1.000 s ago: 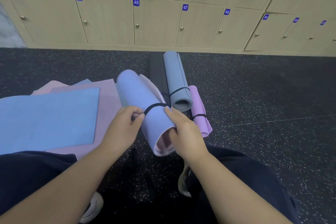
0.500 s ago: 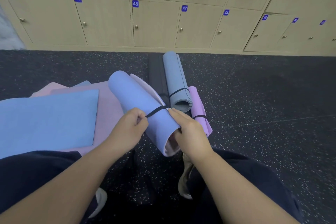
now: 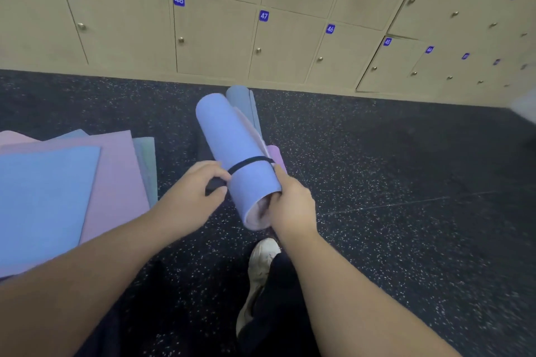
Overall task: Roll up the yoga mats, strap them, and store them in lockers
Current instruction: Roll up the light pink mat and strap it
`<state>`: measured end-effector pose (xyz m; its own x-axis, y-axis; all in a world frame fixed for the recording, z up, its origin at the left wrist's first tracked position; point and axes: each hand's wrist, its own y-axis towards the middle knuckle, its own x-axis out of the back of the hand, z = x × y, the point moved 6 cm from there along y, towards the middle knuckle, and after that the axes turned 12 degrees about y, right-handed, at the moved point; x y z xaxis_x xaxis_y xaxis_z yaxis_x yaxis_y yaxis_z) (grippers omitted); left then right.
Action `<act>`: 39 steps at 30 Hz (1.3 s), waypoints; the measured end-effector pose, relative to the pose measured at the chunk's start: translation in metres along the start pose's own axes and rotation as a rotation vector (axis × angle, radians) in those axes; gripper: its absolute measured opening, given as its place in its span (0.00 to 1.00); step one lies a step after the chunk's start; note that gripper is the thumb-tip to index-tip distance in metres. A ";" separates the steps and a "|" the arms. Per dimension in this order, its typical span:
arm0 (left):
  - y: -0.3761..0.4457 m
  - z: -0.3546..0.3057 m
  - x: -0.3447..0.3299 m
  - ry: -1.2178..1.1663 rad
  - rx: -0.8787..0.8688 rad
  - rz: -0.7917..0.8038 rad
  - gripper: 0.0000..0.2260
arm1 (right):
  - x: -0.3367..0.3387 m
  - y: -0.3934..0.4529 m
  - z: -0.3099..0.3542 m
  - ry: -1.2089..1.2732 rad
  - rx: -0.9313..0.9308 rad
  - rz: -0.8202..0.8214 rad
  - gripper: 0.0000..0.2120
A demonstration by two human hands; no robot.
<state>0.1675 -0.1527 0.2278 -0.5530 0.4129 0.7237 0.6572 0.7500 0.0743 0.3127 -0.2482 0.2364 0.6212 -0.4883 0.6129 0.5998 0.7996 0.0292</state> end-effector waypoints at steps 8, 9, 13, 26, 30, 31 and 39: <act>0.052 0.025 -0.070 0.161 0.127 0.189 0.10 | 0.022 0.079 -0.075 0.001 -0.327 -0.093 0.29; 0.058 0.025 -0.082 0.190 0.098 0.227 0.10 | 0.025 0.086 -0.085 -0.016 -0.347 -0.094 0.29; 0.080 0.034 -0.126 0.291 0.033 0.353 0.13 | 0.044 0.111 -0.126 -0.038 -0.406 -0.141 0.28; 0.110 0.086 -0.259 0.368 0.035 0.647 0.13 | 0.036 0.146 -0.269 0.039 -0.554 -0.277 0.26; 0.112 0.095 -0.276 0.374 0.046 0.685 0.14 | 0.028 0.144 -0.295 -0.032 -0.515 -0.217 0.30; 0.112 0.097 -0.278 0.379 0.045 0.695 0.14 | 0.027 0.144 -0.299 -0.050 -0.514 -0.197 0.30; 0.109 0.115 -0.286 0.443 0.073 0.775 0.15 | 0.000 0.146 -0.335 -0.466 -0.618 0.009 0.28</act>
<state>0.3382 -0.1299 -0.0500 0.2907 0.5911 0.7524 0.7214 0.3811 -0.5782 0.5694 -0.2483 -0.0244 0.4332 -0.1760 0.8840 0.8533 0.3960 -0.3393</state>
